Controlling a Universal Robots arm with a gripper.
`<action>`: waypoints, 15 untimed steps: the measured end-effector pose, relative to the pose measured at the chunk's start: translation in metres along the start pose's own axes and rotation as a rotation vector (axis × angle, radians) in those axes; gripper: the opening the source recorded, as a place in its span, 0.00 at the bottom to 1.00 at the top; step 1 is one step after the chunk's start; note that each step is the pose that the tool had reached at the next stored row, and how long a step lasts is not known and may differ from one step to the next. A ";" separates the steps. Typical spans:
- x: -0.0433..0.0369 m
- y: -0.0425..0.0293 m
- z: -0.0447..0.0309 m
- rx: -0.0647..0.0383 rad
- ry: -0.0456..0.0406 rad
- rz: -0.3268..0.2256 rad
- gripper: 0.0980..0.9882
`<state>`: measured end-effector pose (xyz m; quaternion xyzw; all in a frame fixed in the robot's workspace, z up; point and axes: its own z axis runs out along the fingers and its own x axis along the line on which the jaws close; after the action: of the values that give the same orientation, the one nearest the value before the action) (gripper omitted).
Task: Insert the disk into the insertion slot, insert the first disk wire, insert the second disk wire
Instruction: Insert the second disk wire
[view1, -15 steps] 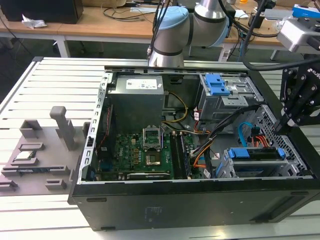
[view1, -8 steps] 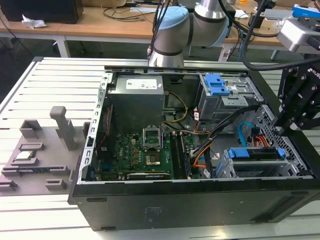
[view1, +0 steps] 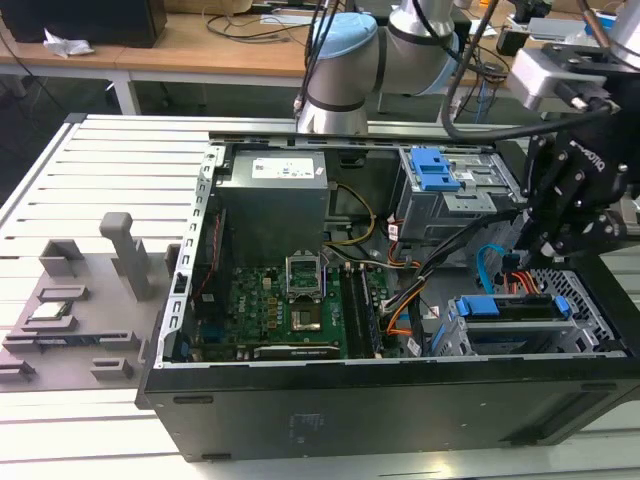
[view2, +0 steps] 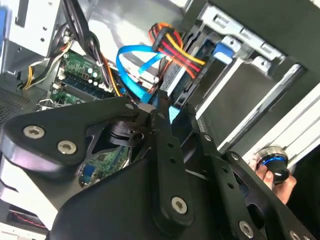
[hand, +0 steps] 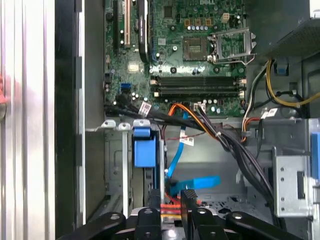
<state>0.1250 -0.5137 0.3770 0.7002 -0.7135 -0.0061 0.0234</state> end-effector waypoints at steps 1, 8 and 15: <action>-0.0002 0.0051 0.0030 0.000 0.0009 0.000 0.23; -0.0002 0.0081 0.0057 0.000 0.0024 0.000 0.14; -0.0002 0.0081 0.0057 0.000 0.0025 0.000 0.07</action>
<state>0.1166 -0.5135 0.3716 0.7002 -0.7135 -0.0052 0.0243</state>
